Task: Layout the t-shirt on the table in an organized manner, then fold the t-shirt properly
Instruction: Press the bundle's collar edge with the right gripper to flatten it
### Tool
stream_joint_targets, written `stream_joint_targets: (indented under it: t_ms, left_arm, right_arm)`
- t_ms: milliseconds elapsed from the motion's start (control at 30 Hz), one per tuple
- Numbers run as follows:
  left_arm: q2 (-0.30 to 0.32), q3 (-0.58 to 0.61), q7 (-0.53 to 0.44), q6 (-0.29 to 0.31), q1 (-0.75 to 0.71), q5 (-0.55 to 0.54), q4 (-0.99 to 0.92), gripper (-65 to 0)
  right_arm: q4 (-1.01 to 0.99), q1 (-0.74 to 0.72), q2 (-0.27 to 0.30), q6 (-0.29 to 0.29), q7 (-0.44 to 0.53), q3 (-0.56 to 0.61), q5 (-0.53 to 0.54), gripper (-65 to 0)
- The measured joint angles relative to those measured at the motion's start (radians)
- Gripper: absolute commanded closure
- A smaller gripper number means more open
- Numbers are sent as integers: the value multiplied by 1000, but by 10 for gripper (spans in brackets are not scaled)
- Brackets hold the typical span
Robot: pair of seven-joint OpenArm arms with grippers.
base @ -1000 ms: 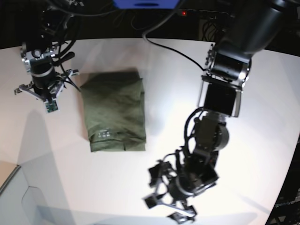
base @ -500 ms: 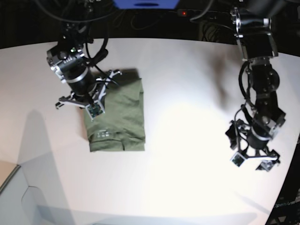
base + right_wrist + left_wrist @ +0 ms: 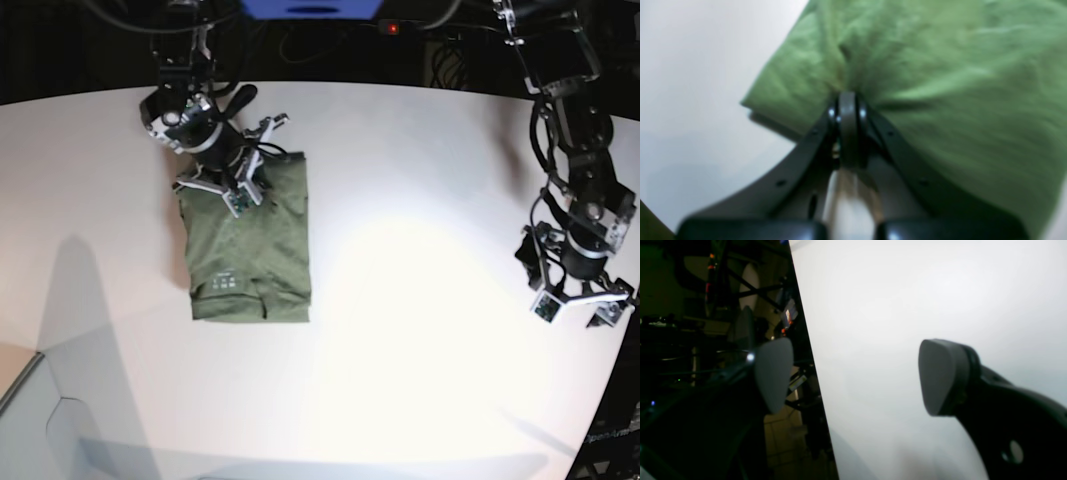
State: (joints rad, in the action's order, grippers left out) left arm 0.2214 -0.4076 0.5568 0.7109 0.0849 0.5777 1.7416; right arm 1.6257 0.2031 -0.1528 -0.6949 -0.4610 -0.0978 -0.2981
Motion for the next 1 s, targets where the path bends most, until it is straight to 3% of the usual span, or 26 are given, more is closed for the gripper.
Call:
stream_joint_targets:
  t_ms: [167, 367, 467, 833, 1000]
  left_arm:
    - [0, 0, 0, 0, -4, 2, 5, -577]
    - [-1, 0, 1, 0, -4, -2, 5, -577]
    - [-1, 2, 0, 0, -4, 1, 5, -578]
    - [-3, 2, 1, 0, -4, -1, -3, -580]
    - [-3, 2, -2, 0, -10, -1, 1, -578]
  right_arm:
    - [13, 6, -1, 0, 11, 0, -15, 0]
    - [309, 57, 0, 0, 6, -6, -19, 0]
    - [364, 46, 0, 0, 19, -13, -11, 0]
    - [90, -27, 0, 0, 19, -214, -18, 0]
    - [-13, -30, 16, 0, 113, -220, -9, 0]
